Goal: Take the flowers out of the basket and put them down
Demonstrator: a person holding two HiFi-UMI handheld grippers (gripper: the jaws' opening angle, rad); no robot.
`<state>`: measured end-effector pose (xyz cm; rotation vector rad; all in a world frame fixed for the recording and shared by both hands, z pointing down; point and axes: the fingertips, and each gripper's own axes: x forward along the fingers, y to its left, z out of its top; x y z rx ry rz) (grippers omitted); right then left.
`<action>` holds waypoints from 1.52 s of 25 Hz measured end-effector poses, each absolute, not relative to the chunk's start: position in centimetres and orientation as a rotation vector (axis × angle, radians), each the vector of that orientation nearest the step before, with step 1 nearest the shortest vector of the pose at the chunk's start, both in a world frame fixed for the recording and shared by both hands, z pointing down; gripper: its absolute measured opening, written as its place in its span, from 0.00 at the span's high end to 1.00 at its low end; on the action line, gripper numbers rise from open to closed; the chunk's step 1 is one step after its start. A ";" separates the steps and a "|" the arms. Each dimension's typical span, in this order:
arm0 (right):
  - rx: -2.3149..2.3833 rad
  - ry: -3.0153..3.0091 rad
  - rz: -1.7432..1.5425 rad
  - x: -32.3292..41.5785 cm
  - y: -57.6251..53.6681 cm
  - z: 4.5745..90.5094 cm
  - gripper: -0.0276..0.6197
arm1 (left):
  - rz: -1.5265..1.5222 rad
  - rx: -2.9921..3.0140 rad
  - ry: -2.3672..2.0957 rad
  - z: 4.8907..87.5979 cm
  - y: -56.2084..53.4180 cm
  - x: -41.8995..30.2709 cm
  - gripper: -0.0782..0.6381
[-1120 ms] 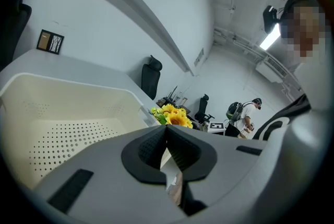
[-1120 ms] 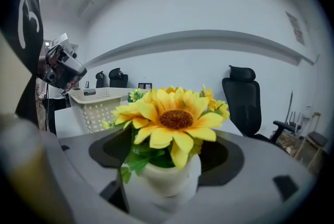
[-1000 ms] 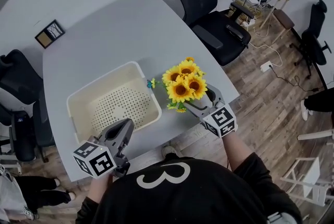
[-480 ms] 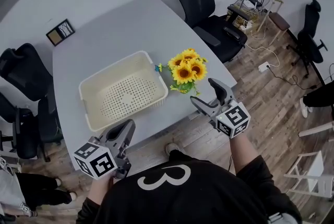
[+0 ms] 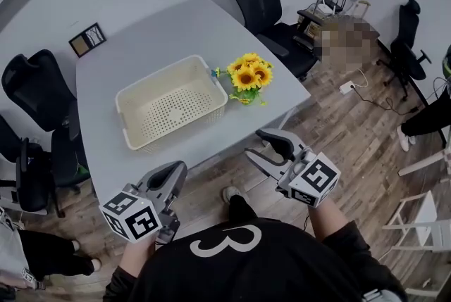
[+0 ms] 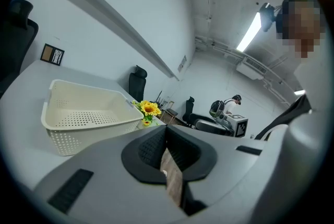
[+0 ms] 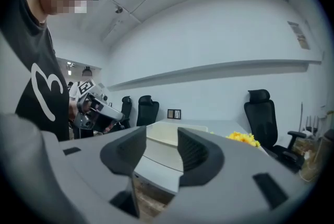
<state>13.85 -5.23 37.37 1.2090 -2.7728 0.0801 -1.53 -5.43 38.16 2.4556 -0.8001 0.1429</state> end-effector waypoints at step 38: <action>1.077 -2.857 0.223 8.8 5.0 36.5 0.94 | 0.168 2.525 -0.707 38.6 2.4 -1.3 0.88</action>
